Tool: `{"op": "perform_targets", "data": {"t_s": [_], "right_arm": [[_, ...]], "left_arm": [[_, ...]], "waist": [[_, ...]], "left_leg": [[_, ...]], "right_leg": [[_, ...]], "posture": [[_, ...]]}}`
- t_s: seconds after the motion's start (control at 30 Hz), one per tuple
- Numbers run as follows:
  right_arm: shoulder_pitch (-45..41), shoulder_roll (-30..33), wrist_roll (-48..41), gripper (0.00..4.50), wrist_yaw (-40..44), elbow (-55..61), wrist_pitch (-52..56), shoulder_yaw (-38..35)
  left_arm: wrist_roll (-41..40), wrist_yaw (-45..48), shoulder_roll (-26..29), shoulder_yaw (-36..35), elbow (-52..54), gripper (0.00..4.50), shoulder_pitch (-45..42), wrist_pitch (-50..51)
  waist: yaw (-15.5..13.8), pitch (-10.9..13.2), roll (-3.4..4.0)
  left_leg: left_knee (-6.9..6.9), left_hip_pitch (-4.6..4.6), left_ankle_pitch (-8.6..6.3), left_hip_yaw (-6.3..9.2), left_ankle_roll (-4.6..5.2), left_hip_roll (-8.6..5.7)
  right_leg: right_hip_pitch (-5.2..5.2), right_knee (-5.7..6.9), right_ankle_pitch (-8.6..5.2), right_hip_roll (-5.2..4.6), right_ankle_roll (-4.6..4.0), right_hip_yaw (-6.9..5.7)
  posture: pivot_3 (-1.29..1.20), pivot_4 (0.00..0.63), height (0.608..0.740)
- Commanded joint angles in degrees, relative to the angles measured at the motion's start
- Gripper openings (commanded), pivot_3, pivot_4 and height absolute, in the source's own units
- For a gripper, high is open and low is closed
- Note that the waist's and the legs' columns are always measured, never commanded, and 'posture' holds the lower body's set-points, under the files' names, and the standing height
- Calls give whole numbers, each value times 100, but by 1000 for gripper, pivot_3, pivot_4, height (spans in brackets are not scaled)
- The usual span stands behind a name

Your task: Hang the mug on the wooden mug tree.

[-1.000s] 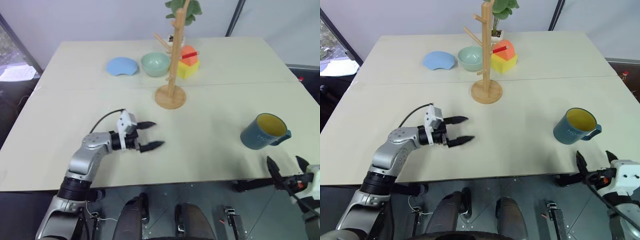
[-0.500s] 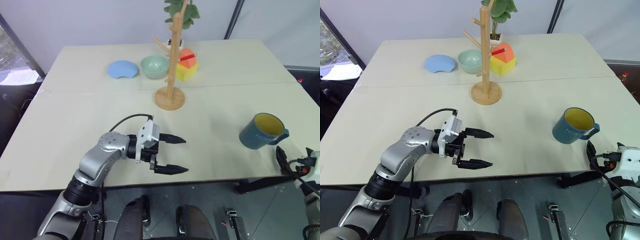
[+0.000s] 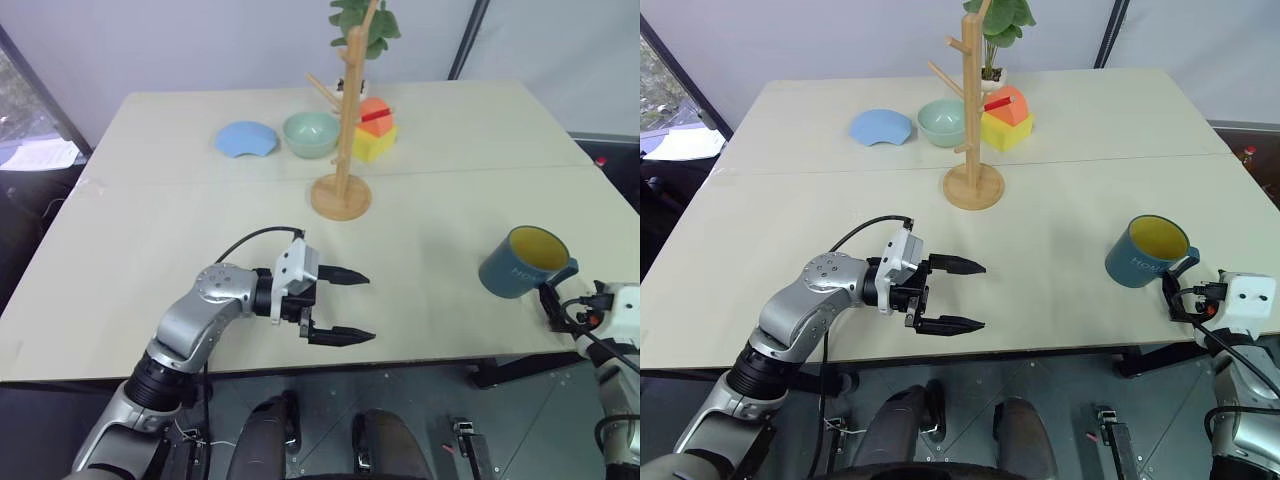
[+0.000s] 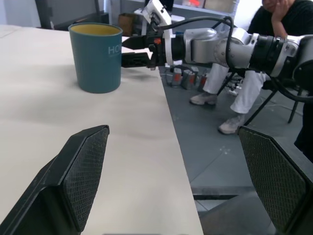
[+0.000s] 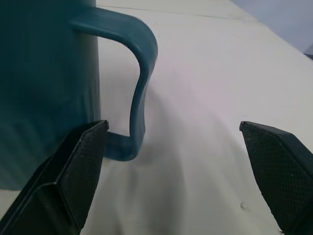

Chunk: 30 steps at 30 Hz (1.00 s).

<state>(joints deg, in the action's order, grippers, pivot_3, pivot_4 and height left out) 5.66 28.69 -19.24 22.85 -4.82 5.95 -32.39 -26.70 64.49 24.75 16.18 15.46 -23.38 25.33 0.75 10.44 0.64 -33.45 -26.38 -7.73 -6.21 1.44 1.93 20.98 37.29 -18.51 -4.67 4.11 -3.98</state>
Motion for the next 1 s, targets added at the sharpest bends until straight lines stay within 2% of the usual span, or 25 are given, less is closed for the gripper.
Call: {"op": "perform_targets", "data": {"t_s": [0.03,0.1,0.23,0.3,0.47,0.63,0.77,0.9,1.0], "right_arm": [[-186,182,-63,3917,154,-174,-71,-14],[-269,207,-97,3130,252,-273,-63,20],[-393,247,-161,968,473,-388,-36,100],[-428,230,-186,39,544,-369,-11,148],[-418,245,-245,39,680,74,53,353],[-546,614,178,39,821,1121,231,1010],[-2020,1156,607,39,1054,1698,605,1998],[-3613,1317,1167,39,1446,838,550,2892],[-4589,1150,1353,39,1599,-79,279,3207]], "left_arm": [[-24,-64,44,-98,260,4500,-11,-115],[-21,-95,76,-107,298,4500,18,-111],[-24,-176,132,-143,337,4500,51,-113],[-18,-214,155,-160,337,4500,59,-116],[12,-311,249,-236,296,4500,131,-147],[114,-543,276,-547,-56,4500,163,-349],[105,-1049,121,-1186,-546,4500,2,-648],[-94,-1224,121,-1629,-650,4500,-149,-647],[-167,-1310,157,-1838,-628,4500,-156,-610]], "waist": [[0,0,0],[0,0,1],[-2,0,0],[-3,0,0],[-1,0,0],[28,-2,7],[56,1,7],[-3,6,-6],[-49,7,-15]], "left_leg": [[0,0,0,0,0,0],[-3,0,0,-1,1,0],[-5,0,0,0,1,0],[-7,0,0,0,1,0],[-11,-1,-1,1,2,1],[-11,-1,-1,0,2,2],[-13,-3,-2,1,2,2],[-22,-1,-2,16,1,5],[-27,-13,-4,19,5,4]], "right_leg": [[0,0,0,0,0,0],[-2,0,0,0,1,0],[-2,0,1,1,1,0],[-3,1,1,1,1,0],[-4,2,1,0,3,0],[6,9,2,0,3,7],[31,15,10,1,-1,10],[52,13,35,2,-5,-2],[49,-5,35,-3,-6,-11]], "posture": [[0,150,740],[0,150,740],[0,150,740],[0,150,740],[0,150,740],[0,150,740],[0,150,740],[0,150,740],[0,150,740]]}}
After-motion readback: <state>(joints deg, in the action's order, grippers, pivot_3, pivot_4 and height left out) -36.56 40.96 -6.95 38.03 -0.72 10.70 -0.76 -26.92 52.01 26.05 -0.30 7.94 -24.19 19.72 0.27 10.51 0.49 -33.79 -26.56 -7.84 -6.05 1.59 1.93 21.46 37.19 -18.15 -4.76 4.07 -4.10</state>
